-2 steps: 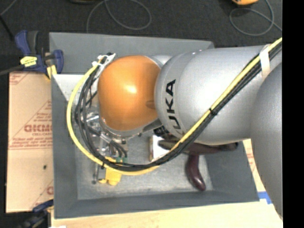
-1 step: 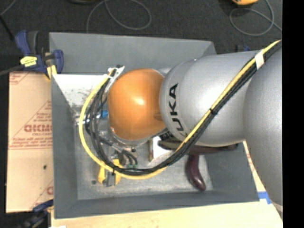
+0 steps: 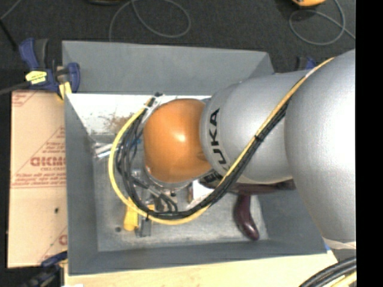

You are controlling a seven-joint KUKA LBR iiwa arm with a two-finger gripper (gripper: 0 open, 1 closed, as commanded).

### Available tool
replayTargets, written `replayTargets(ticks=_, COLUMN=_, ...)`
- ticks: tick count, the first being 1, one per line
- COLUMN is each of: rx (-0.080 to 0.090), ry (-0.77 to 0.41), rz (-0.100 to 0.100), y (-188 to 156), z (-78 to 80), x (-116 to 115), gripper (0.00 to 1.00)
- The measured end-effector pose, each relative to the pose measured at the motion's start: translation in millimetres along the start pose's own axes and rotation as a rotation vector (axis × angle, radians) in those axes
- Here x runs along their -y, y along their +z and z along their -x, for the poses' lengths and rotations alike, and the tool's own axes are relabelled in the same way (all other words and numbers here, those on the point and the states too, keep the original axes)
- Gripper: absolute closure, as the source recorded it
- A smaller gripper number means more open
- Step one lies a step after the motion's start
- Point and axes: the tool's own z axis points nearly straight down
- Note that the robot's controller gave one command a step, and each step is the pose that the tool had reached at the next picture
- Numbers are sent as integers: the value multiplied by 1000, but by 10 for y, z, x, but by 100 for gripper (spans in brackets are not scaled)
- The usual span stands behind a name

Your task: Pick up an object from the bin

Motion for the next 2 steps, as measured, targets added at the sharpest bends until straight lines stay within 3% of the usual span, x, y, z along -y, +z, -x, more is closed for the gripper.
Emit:
replayTargets(ticks=1, rx=6, ry=-150, rz=3, y=489, z=-188, x=220, gripper=100)
replayTargets(ticks=2, rx=6, ry=-149, rz=3, y=489, z=-188, x=220, gripper=100)
